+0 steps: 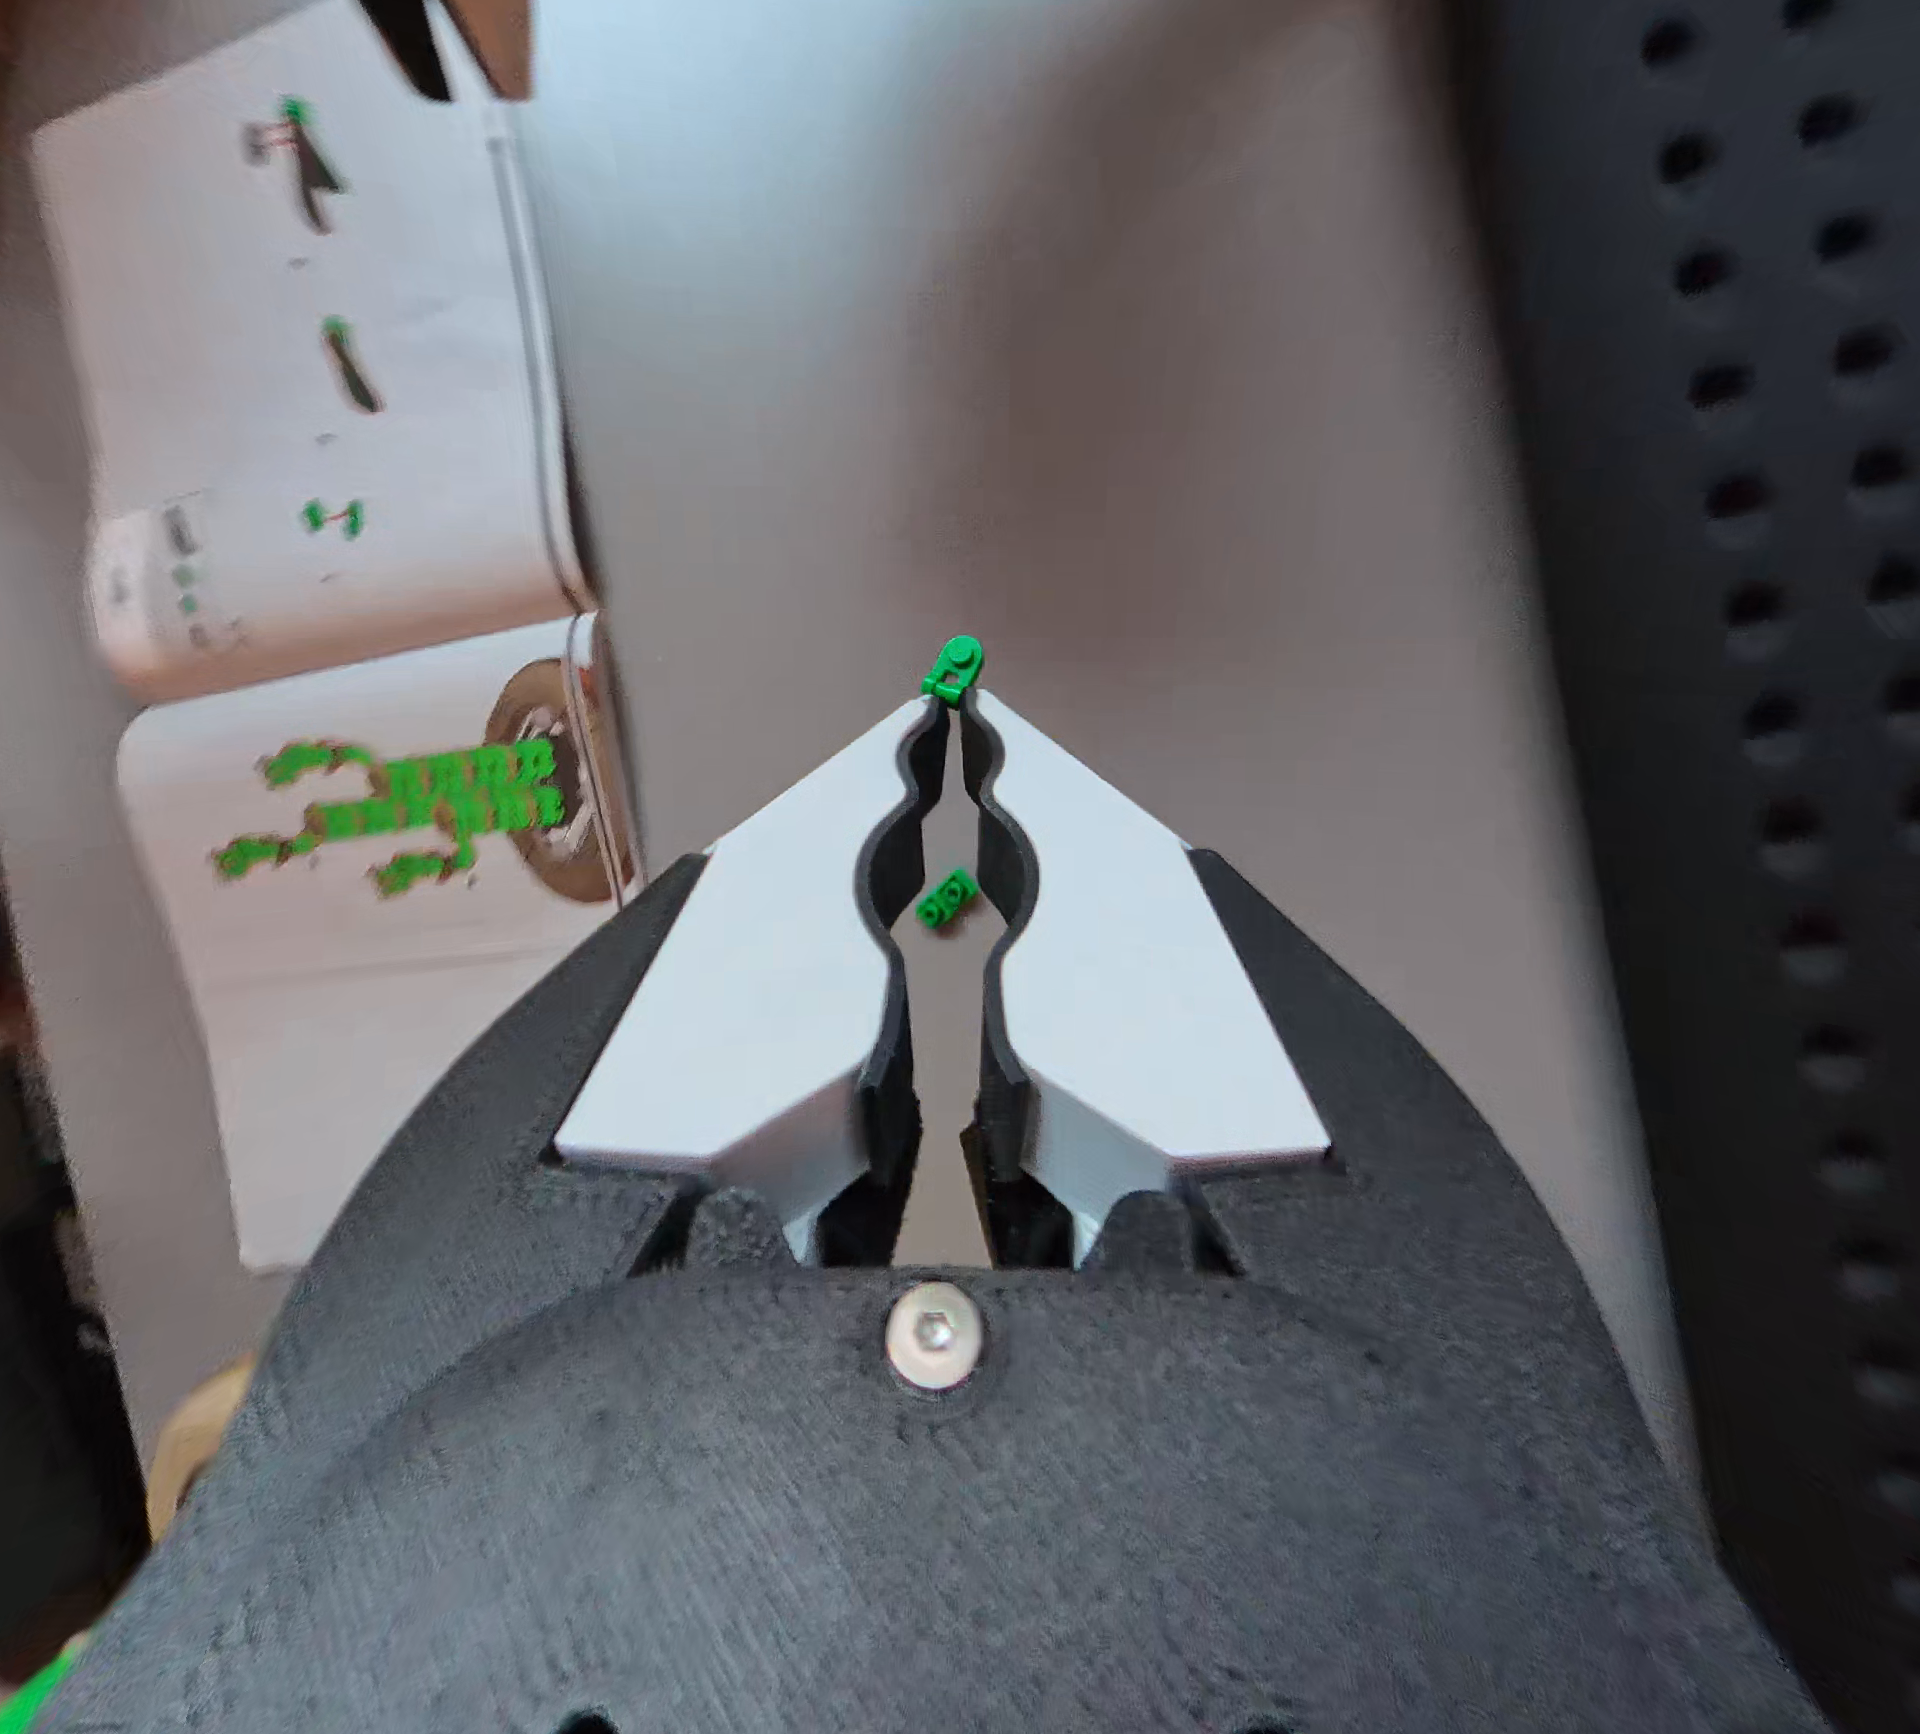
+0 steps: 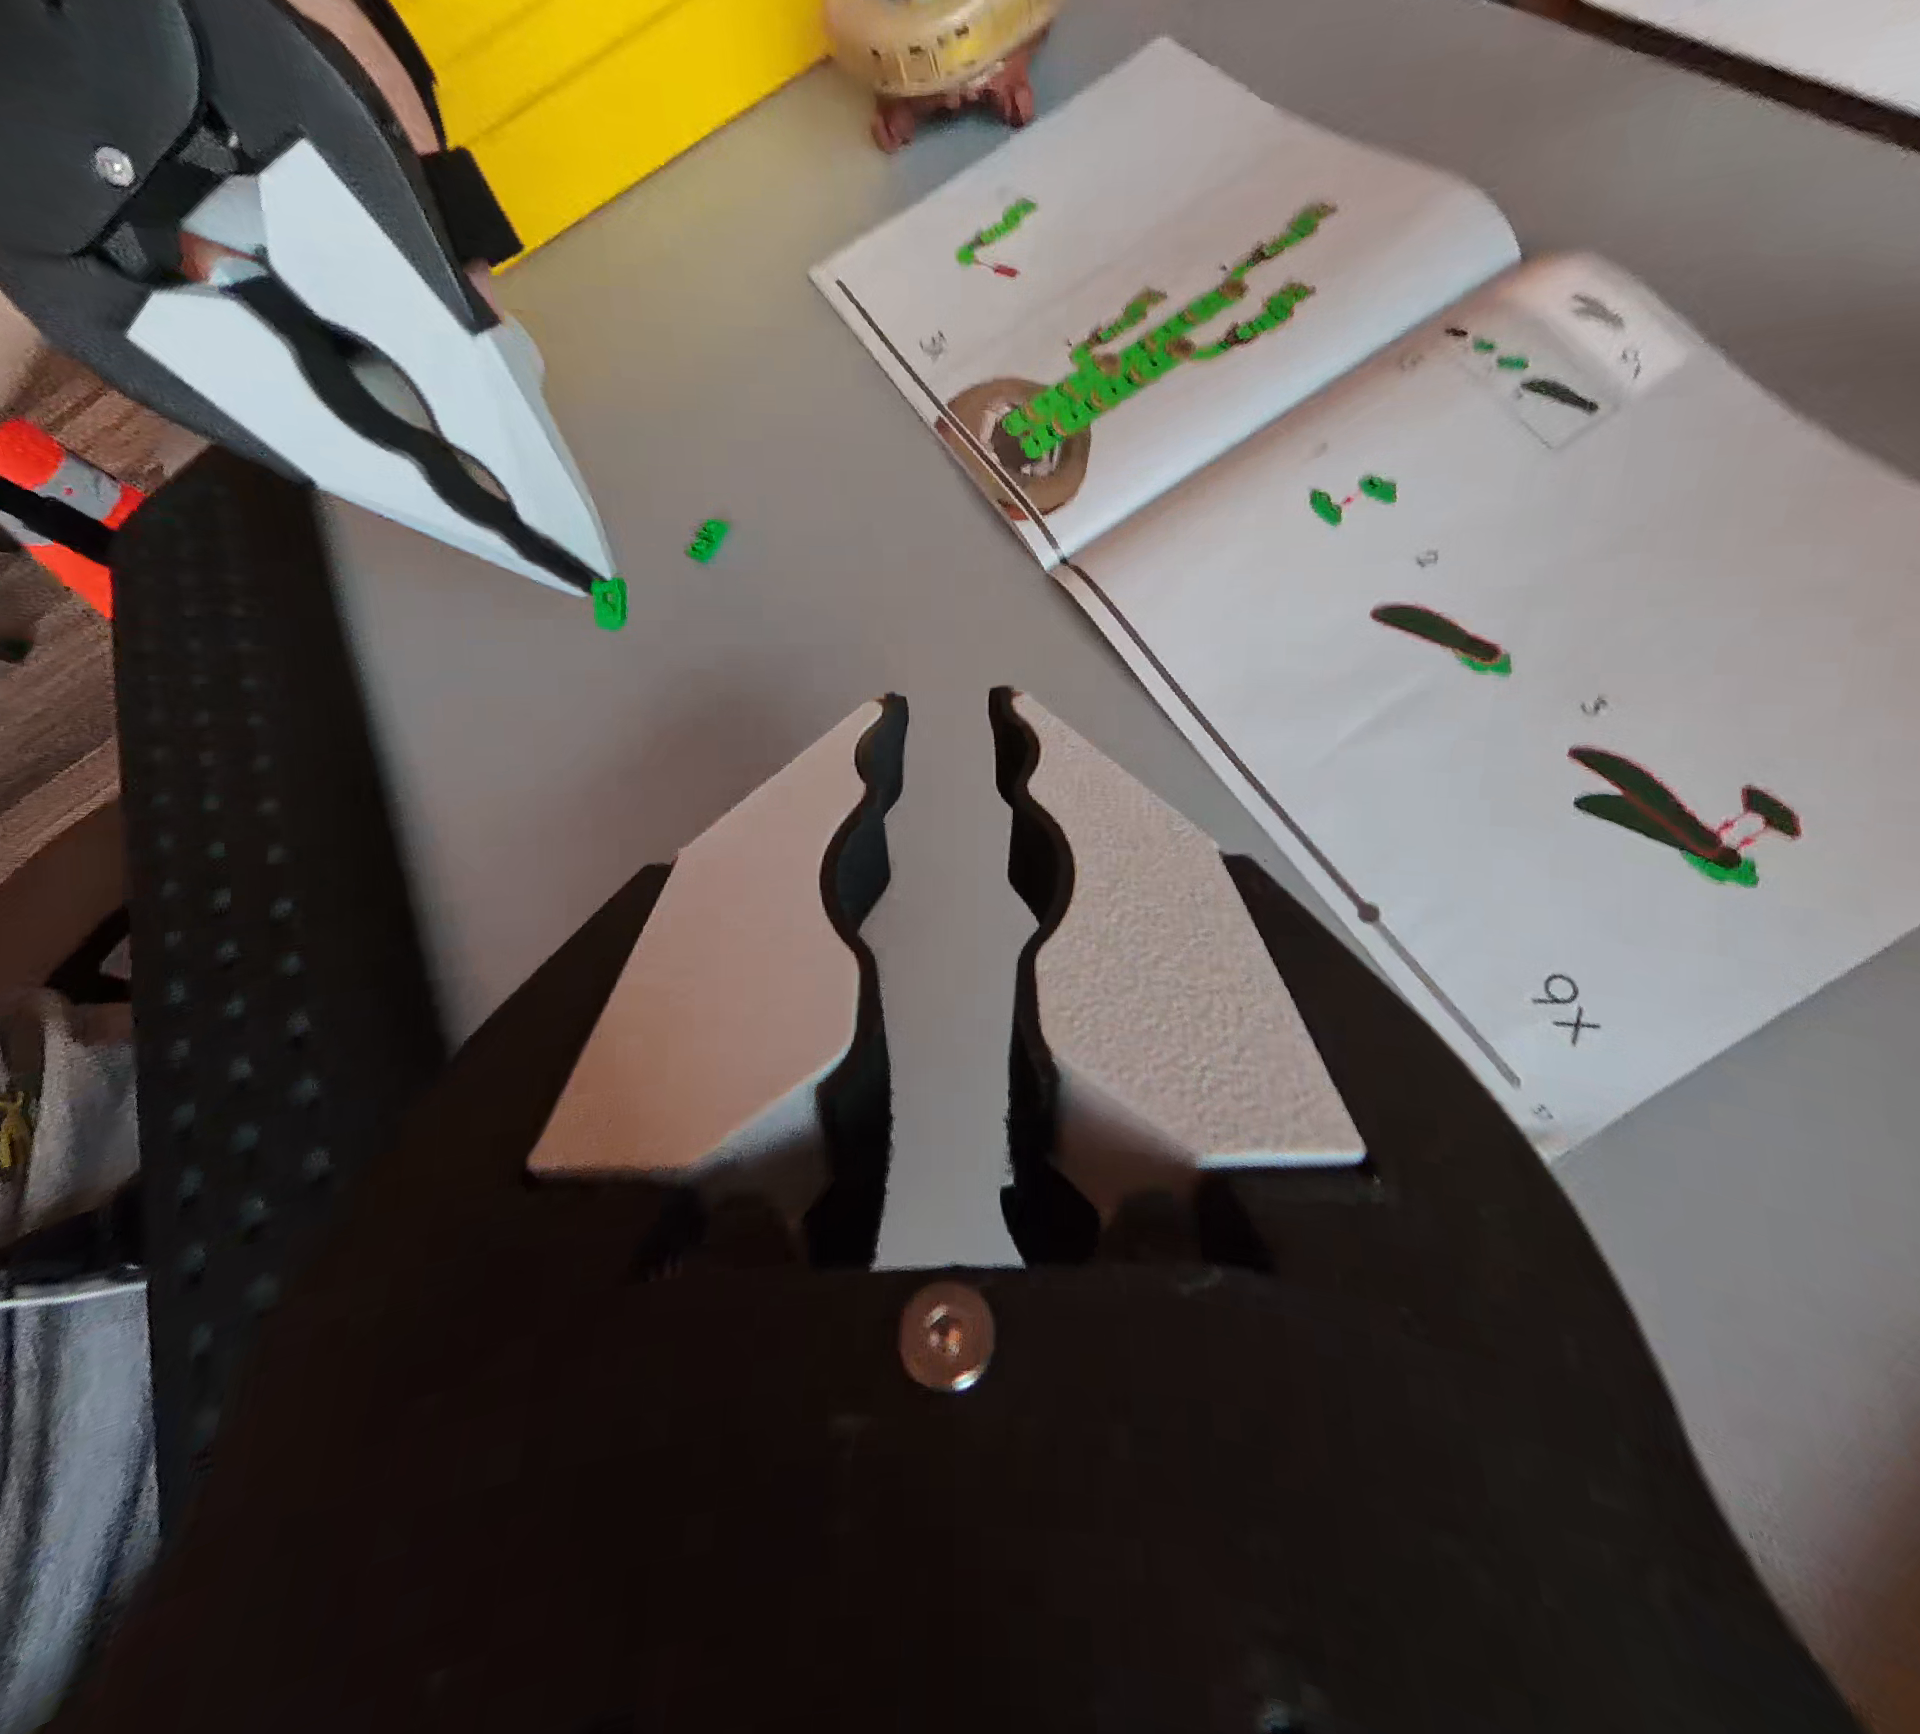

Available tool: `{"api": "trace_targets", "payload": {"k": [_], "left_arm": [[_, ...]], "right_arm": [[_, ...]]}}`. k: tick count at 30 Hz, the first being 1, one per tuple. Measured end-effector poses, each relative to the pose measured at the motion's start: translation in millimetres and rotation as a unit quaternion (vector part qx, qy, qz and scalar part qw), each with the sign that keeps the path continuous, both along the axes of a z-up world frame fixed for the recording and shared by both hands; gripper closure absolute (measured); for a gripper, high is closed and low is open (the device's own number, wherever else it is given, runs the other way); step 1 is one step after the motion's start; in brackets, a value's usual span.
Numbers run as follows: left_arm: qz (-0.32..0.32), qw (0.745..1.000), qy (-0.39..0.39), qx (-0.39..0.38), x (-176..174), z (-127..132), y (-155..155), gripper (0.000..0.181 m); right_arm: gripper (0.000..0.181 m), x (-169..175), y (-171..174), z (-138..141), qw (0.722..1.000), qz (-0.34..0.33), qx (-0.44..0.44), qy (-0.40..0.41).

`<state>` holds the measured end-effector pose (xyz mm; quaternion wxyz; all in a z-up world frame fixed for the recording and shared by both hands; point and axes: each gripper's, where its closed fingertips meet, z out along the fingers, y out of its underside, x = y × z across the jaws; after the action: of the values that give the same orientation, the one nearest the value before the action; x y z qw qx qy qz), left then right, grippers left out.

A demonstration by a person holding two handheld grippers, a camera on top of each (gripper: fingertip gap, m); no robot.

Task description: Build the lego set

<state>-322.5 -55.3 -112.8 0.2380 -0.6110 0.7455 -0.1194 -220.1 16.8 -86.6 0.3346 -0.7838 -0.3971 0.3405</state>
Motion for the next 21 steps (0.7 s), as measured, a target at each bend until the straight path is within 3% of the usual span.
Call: {"api": "trace_targets", "payload": {"k": [6, 11, 18, 21], "left_arm": [[-0.077, 0.989, 0.117, -0.037, 7, -38, -1, 0.180], [-0.103, 0.976, 0.184, -0.059, 3, -52, -1, 0.180], [-0.032, 0.987, 0.151, -0.040, 3, -47, 21, 0.145], [-0.001, 0.993, 0.111, -0.046, 0, -43, 20, 0.141]], "right_arm": [[0.165, 0, 1, -13, 0.999, -0.009, -0.041, -0.002], [0.165, -12, -11, -21, 0.998, 0.027, -0.059, -0.014], [0.158, -42, -36, -35, 0.992, 0.102, -0.063, -0.034], [0.157, -55, -48, -50, 0.986, 0.143, -0.051, -0.073]]}}
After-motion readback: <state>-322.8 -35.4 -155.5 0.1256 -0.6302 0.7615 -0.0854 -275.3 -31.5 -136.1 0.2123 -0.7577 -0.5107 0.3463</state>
